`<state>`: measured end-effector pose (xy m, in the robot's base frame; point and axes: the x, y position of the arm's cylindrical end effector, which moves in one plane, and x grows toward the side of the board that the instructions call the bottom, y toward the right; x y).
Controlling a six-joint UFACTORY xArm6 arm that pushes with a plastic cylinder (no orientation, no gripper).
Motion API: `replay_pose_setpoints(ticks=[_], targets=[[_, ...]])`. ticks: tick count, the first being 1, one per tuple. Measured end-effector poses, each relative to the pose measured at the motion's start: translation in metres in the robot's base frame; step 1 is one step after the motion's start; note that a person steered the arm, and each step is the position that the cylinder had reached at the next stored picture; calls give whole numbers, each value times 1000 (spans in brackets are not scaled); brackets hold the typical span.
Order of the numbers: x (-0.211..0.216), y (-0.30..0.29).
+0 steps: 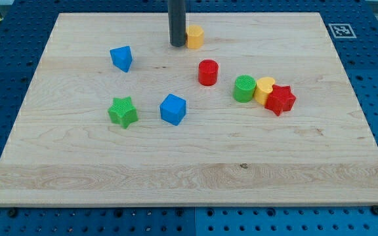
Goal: Slightly move the yellow hexagon towards the top center
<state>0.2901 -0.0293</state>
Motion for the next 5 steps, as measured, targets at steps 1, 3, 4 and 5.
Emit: replay_pose_setpoints(ticks=[1,3,4,5], targets=[[1,-11],[18,-35],[41,-29],[56,-17]])
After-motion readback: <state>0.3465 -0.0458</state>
